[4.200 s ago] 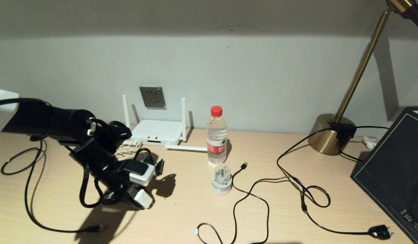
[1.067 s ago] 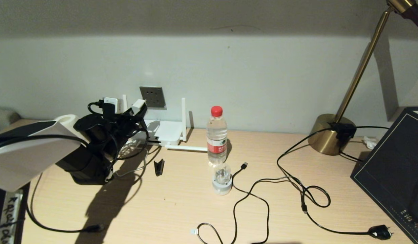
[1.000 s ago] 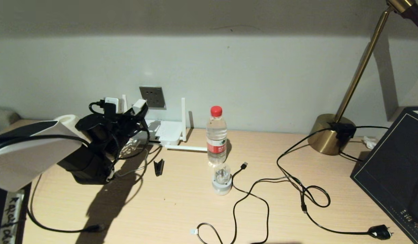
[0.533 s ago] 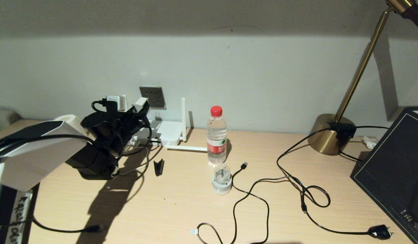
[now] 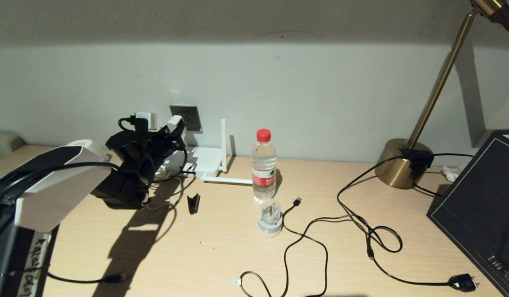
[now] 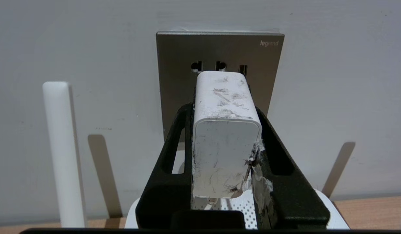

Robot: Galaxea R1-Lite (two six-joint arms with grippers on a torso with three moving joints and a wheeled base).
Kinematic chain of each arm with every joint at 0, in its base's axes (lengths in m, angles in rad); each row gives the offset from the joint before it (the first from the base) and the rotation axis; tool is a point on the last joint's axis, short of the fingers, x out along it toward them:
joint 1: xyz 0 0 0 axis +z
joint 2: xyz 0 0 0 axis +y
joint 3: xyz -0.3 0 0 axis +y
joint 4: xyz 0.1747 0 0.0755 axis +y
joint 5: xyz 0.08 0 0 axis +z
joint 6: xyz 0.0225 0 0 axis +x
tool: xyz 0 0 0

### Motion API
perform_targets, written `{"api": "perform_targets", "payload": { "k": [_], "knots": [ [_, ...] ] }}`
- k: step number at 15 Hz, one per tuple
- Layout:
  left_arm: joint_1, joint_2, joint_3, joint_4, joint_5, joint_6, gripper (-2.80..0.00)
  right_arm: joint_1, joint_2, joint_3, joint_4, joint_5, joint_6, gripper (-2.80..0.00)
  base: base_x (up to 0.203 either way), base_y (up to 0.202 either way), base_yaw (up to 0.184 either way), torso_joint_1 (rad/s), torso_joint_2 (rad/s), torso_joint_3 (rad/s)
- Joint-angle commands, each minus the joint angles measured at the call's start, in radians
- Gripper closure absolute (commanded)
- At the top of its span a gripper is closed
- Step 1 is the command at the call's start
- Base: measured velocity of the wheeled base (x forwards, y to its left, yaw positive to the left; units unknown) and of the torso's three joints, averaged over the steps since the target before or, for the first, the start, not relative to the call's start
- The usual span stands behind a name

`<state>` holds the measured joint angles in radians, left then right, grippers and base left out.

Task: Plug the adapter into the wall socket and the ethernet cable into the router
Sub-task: Plug plug into socket

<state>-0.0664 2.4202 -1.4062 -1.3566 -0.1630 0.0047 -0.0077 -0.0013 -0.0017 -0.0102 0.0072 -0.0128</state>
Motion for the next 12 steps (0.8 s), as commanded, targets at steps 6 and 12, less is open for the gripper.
{"api": "perform_targets", "payload": {
  "k": [6, 12],
  "knots": [
    [0.005, 0.023, -0.069, 0.034, -0.001, 0.000, 0.00, 0.000, 0.001, 0.000, -0.001, 0.000, -0.001, 0.00, 0.000, 0.000, 0.000, 0.000, 0.00, 0.000],
    [0.005, 0.026, -0.088, 0.048, -0.001, 0.000, 0.00, 0.000, 0.001, 0.000, -0.001, 0.000, -0.001, 0.00, 0.000, 0.000, 0.000, 0.000, 0.00, 0.000]
  ]
}}
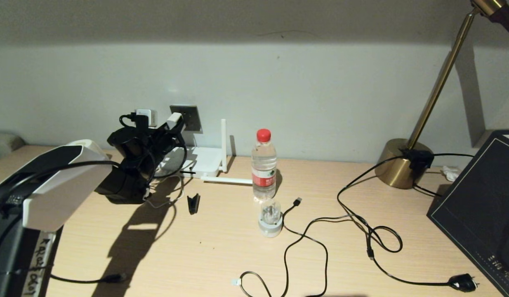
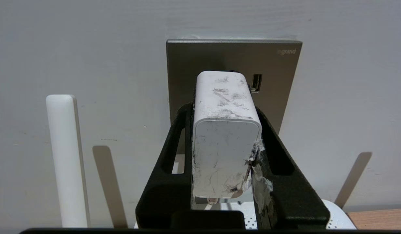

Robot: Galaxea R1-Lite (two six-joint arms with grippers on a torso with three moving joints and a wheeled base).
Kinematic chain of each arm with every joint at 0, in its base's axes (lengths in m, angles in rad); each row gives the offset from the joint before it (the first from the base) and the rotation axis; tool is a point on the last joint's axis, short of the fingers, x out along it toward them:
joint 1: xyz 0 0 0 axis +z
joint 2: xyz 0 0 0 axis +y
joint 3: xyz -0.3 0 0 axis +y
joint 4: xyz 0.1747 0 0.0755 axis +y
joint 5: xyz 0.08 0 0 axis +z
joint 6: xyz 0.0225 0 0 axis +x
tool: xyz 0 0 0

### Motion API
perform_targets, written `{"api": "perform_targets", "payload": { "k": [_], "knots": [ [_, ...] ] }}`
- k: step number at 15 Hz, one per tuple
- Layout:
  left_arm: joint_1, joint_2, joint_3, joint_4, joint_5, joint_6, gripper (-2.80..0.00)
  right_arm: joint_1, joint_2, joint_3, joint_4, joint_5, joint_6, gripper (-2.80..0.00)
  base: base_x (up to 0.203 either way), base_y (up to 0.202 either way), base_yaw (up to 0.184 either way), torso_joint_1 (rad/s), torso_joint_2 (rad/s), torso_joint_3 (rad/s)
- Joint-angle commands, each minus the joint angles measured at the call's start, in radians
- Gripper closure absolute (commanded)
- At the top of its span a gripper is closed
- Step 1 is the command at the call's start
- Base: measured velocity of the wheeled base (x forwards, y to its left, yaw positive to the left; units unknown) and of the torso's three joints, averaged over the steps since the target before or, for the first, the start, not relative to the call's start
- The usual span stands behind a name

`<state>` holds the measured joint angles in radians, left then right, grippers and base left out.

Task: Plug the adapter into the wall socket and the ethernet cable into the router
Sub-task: Plug plug into socket

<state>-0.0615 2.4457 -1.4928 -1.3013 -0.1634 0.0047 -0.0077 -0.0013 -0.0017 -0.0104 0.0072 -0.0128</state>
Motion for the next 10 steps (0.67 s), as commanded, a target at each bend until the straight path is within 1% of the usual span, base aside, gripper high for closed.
{"api": "perform_targets", "payload": {
  "k": [1, 10],
  "knots": [
    [0.000, 0.003, -0.001, -0.007, -0.001, 0.000, 0.00, 0.000, 0.001, 0.000, 0.000, 0.000, -0.001, 0.00, 0.000, 0.000, 0.000, 0.000, 0.00, 0.000],
    [-0.001, 0.017, -0.042, 0.013, -0.001, 0.000, 0.00, 0.000, 0.001, 0.000, 0.000, 0.000, -0.001, 0.00, 0.000, 0.000, 0.000, 0.000, 0.00, 0.000]
  ]
}}
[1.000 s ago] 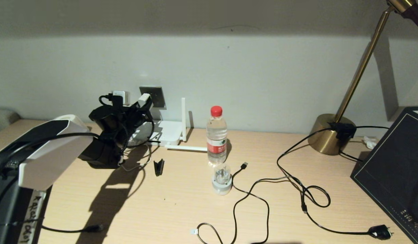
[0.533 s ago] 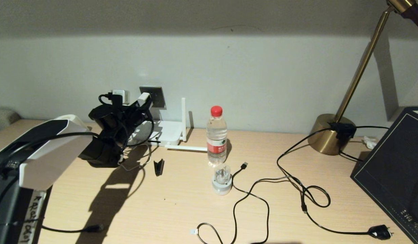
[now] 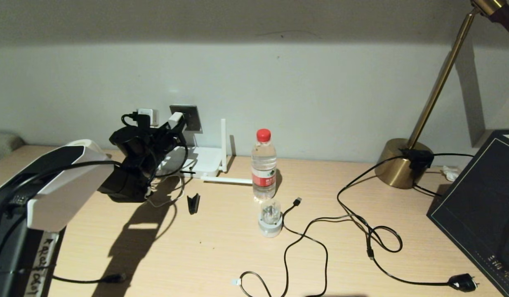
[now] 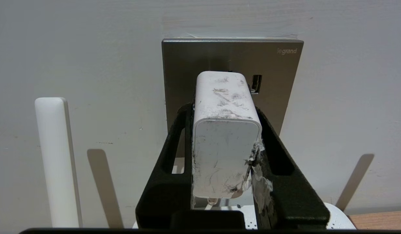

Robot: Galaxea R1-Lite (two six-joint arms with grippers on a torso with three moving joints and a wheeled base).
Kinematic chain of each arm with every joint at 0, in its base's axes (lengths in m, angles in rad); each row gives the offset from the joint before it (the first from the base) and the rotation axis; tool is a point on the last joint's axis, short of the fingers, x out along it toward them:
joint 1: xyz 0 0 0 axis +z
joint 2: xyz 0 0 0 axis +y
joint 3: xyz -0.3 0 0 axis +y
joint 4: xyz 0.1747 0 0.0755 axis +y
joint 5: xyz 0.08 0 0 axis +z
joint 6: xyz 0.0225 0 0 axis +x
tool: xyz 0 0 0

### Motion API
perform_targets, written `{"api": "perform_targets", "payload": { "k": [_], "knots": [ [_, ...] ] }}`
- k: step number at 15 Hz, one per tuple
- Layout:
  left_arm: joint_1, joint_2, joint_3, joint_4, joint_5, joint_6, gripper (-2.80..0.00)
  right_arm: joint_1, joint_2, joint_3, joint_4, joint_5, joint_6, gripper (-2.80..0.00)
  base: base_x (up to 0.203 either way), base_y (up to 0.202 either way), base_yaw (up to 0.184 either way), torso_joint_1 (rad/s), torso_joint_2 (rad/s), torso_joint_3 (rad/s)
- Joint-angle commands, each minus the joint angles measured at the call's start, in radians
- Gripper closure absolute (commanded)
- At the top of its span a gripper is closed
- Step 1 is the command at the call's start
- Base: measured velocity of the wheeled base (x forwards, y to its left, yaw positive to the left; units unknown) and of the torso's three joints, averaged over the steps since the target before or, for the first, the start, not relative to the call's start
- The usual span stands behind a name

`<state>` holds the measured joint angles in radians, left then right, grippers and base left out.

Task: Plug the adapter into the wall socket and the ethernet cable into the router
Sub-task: Plug plug into socket

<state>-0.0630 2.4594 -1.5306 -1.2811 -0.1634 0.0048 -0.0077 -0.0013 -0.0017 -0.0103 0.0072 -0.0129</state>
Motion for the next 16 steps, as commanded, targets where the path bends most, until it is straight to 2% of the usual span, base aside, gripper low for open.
{"api": "perform_targets", "payload": {
  "k": [1, 16],
  "knots": [
    [0.000, 0.006, -0.008, -0.005, -0.002, 0.000, 0.00, 0.000, 0.001, 0.000, 0.000, 0.000, 0.001, 0.00, 0.000, 0.000, 0.000, 0.000, 0.00, 0.000],
    [-0.024, 0.046, -0.106, 0.035, 0.007, 0.000, 0.00, 0.000, 0.001, 0.000, 0.000, 0.000, -0.001, 0.00, 0.000, 0.000, 0.000, 0.000, 0.00, 0.000]
  ]
}}
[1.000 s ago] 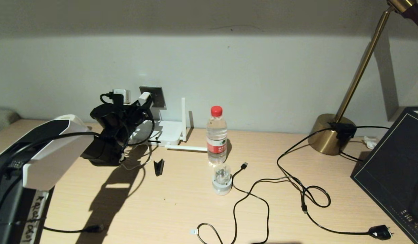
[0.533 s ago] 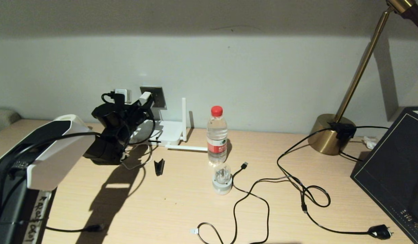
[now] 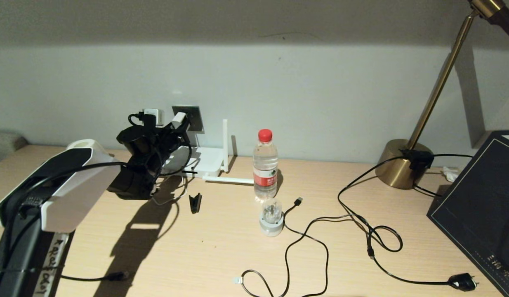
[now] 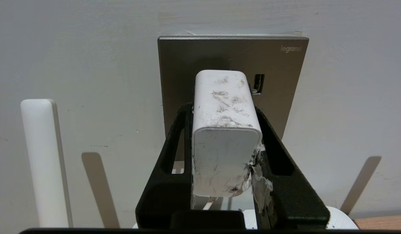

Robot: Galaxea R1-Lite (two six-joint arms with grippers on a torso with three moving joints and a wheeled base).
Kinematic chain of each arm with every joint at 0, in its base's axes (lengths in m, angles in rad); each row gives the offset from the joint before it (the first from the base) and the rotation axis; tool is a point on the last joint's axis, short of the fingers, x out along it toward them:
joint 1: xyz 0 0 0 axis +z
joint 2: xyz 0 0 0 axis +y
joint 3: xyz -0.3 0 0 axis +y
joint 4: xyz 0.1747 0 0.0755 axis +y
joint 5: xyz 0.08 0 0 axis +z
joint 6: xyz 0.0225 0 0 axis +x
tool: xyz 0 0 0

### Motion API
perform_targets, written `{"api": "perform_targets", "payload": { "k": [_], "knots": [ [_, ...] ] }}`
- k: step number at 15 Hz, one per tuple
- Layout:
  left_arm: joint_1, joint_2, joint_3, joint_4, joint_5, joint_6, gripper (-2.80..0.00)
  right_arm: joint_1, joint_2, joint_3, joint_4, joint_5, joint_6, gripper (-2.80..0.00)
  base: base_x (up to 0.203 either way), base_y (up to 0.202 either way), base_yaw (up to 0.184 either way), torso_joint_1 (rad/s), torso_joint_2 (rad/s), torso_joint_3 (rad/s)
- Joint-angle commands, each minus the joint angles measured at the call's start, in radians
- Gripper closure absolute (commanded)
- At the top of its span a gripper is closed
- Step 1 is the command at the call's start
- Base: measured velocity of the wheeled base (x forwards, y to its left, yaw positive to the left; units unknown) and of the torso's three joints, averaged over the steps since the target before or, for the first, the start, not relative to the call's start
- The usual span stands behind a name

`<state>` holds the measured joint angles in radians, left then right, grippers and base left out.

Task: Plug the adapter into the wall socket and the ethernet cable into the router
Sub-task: Plug plug into socket

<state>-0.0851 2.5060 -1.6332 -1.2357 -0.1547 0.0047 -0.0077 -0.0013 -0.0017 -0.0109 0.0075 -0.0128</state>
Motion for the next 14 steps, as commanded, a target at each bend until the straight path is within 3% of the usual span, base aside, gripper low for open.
{"api": "perform_targets", "payload": {
  "k": [1, 14],
  "knots": [
    [-0.004, -0.002, -0.004, -0.010, 0.000, 0.000, 0.00, 0.000, 0.001, 0.000, 0.000, 0.000, -0.001, 0.00, 0.000, 0.000, 0.000, 0.000, 0.00, 0.000],
    [-0.036, 0.007, -0.042, 0.018, 0.067, -0.040, 0.00, 0.000, 0.001, 0.000, 0.000, 0.000, 0.000, 0.00, 0.000, 0.000, 0.000, 0.000, 0.00, 0.000]
  ]
}}
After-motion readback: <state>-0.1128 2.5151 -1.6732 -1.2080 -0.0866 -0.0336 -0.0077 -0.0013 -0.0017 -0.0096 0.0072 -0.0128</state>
